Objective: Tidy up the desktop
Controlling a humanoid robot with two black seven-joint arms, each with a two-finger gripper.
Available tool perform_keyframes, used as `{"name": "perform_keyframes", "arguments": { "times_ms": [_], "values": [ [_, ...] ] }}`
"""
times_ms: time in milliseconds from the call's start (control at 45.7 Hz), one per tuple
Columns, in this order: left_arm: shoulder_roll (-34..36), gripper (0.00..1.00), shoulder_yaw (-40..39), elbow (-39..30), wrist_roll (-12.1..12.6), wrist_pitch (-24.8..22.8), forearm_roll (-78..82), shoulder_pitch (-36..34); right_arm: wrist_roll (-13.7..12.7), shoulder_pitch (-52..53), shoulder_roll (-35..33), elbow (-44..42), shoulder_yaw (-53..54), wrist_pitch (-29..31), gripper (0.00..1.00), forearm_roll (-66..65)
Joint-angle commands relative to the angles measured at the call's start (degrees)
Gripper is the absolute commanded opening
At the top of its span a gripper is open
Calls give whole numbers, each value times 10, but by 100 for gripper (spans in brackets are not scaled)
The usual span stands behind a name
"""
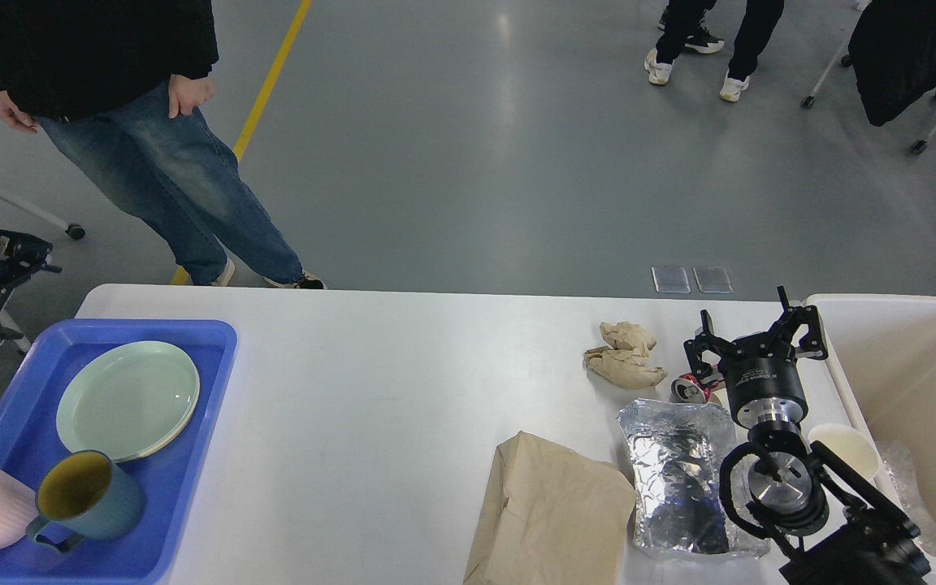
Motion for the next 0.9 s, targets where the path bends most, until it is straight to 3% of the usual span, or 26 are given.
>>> {"name": "perform_keyframes", "arguments": {
  "times_ms": [0,197,350,415,547,612,743,875],
  "values": [
    [16,96,-150,0,-2,-4,6,25,0,0,0,0,0,1,100,0],
    [1,96,-452,0,-4,-4,6,162,0,0,0,0,0,0,100,0],
    [-62,96,-674,1,-15,1,7,258,0,0,0,0,0,1,100,0],
    [-101,96,-739,0,-68,-3,9,296,0,0,0,0,0,0,100,0],
    [-133,96,-811,0,-267,-25,23,359,0,0,0,0,0,1,100,0],
    [-144,96,-814,-7,-330,-46,22,366,0,0,0,0,0,1,100,0],
    [-181,96,-839,-30,-335,-88,18,416,0,0,0,0,0,0,100,0],
    [-208,96,-903,-69,-331,-91,22,471,0,0,0,0,0,1,100,0]
  ]
}}
